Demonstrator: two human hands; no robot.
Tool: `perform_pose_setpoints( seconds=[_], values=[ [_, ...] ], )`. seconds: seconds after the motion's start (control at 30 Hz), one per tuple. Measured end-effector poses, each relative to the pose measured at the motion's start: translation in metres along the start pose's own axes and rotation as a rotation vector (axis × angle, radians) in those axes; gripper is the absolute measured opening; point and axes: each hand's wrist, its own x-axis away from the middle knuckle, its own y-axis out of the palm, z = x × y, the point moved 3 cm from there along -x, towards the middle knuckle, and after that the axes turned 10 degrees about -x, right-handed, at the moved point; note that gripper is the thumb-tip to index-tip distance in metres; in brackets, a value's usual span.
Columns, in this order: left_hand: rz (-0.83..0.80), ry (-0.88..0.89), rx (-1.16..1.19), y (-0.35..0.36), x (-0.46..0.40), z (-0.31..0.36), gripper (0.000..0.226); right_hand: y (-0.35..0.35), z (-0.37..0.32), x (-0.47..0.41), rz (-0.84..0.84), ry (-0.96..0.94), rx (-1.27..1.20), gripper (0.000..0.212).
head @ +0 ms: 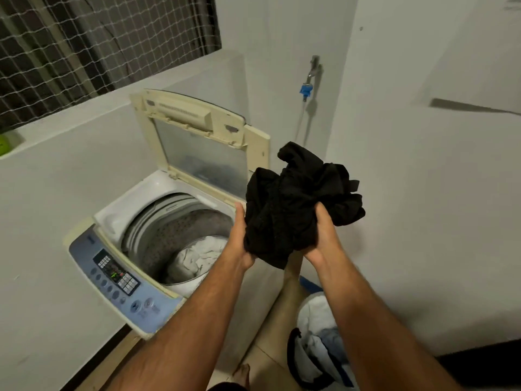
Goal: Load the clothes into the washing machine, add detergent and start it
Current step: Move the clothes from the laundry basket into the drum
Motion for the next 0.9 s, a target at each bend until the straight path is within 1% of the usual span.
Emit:
perform_pose_setpoints(
  seconds=[0.03,0.07,0.13,0.17,0.23,0.33,0.43,0.47,0.53,0.57,0.6,0.67,0.7,0.73,0.77,0.8,0.87,0.9],
  values=[
    [-0.049,-0.03,0.063,-0.011,0.0,0.006,0.074,0.009,0.011,-0.009,0.006,-0.001,0.023,0.068],
    [-0.085,-0.037,0.11,-0.023,0.001,0.014,0.081,0.016,0.023,-0.018,0.017,-0.007,0.039,0.066],
    [-0.115,-0.02,0.167,-0.049,0.0,0.032,0.088,0.035,0.048,-0.033,0.018,0.007,0.08,0.043],
    [-0.11,-0.012,0.17,-0.06,0.0,0.039,0.09,0.043,0.058,-0.037,0.016,0.004,0.133,0.035],
    [-0.094,-0.001,0.146,-0.089,-0.003,0.053,0.093,0.063,0.082,-0.049,0.003,0.001,0.286,0.028],
    [-0.008,-0.01,0.135,-0.128,-0.005,0.072,0.085,0.085,0.111,-0.066,-0.004,0.017,0.477,0.023],
    [0.05,0.017,0.079,-0.158,-0.01,0.088,0.065,0.102,0.141,-0.089,-0.005,0.119,0.578,0.012],
    [0.065,0.058,0.048,-0.169,-0.017,0.09,0.062,0.106,0.153,-0.097,-0.016,0.182,0.576,0.011],
    [0.081,0.161,-0.012,-0.18,-0.025,0.098,0.072,0.111,0.174,-0.109,-0.054,0.291,0.49,0.019],
    [0.088,0.158,-0.021,-0.184,-0.027,0.1,0.073,0.112,0.185,-0.118,-0.041,0.326,0.445,0.024],
    [0.103,0.155,-0.049,-0.193,-0.033,0.097,0.069,0.113,0.193,-0.123,-0.022,0.342,0.44,0.028],
    [0.181,0.133,-0.101,-0.223,-0.043,0.09,0.056,0.105,0.214,-0.141,0.044,0.34,0.501,0.025],
    [0.213,0.08,-0.121,-0.237,-0.045,0.088,0.048,0.1,0.222,-0.15,0.076,0.322,0.605,0.019],
    [0.217,0.0,-0.121,-0.251,-0.049,0.082,0.045,0.095,0.228,-0.159,0.111,0.311,0.744,0.011],
    [0.252,-0.09,-0.121,-0.264,-0.052,0.076,0.049,0.091,0.234,-0.168,0.127,0.292,0.881,0.01],
    [0.321,-0.15,-0.135,-0.279,-0.057,0.069,0.051,0.091,0.236,-0.171,0.143,0.267,0.978,0.014],
    [0.509,-0.154,-0.17,-0.308,-0.064,0.064,0.047,0.095,0.237,-0.174,0.144,0.146,1.062,0.011],
    [0.552,-0.152,-0.176,-0.317,-0.065,0.065,0.05,0.095,0.241,-0.176,0.132,0.104,1.095,0.016]
  ],
)
